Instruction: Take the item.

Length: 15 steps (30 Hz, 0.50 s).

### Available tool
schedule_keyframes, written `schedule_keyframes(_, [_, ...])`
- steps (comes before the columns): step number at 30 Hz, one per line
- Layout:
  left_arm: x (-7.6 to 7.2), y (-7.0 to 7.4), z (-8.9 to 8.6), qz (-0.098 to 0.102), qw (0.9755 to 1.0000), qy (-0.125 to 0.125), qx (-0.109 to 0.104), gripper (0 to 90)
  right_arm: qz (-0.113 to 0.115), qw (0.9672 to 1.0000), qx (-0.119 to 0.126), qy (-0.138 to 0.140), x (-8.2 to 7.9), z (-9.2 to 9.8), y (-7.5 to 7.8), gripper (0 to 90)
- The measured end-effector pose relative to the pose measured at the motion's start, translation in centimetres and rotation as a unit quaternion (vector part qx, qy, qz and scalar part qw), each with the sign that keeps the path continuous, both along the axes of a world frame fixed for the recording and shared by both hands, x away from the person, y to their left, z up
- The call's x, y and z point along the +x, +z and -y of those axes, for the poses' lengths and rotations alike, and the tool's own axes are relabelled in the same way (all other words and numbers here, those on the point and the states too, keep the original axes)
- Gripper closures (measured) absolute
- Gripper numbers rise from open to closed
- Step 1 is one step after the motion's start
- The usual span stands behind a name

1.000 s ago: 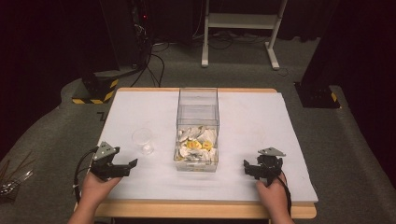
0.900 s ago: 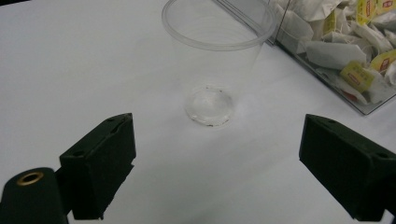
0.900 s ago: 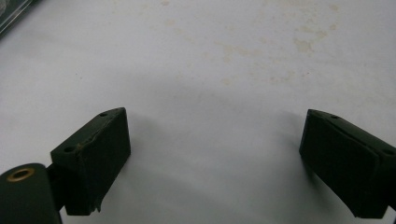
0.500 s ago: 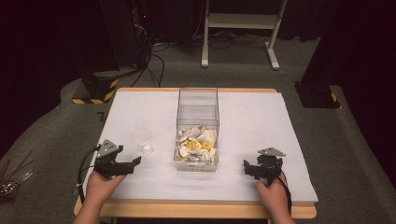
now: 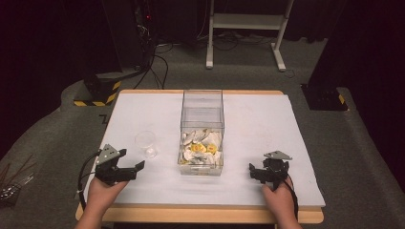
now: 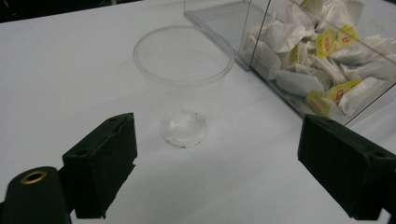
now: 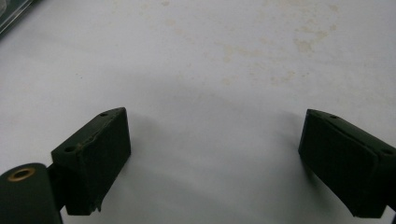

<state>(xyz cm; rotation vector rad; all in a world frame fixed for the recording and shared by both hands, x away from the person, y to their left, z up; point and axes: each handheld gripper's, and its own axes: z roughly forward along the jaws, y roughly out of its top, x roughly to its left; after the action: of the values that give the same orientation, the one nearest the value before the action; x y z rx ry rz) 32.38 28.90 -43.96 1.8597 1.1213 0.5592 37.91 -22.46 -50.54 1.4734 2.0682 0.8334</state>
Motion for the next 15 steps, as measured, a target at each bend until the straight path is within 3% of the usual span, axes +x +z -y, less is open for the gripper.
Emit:
schedule_keyframes(4, [0.2,0.7,0.3,0.015,0.9998,-0.013,-0.002,12.1,-0.001,1.0,0.002,0.0,0.0,0.0,0.0,8.7])
schedule_keyframes(15, [1.2,1.6,2.3,0.026,0.9988,-0.04,-0.009,12.7,0.0,1.0,0.002,0.001,0.0,0.1,0.0,8.7])
